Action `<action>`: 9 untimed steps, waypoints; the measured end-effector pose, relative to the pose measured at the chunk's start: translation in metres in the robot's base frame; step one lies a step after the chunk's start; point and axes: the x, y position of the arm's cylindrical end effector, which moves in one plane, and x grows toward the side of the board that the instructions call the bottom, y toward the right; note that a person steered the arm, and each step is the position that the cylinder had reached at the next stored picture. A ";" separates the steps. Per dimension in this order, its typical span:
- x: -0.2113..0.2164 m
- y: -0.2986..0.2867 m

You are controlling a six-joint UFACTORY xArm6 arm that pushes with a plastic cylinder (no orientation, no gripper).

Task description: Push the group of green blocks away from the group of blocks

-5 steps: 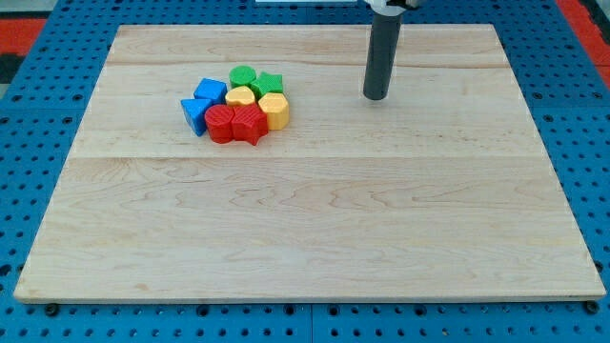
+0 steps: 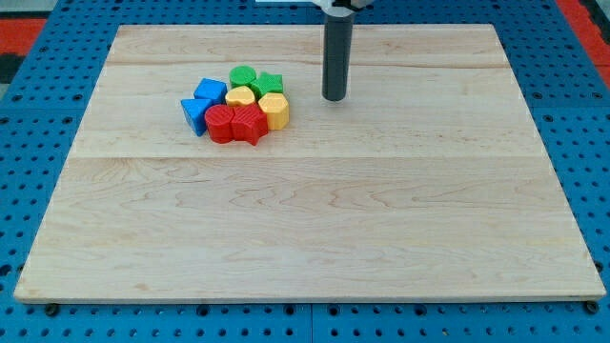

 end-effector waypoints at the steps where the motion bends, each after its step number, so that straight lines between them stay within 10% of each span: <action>1: 0.000 0.000; 9: -0.017 -0.105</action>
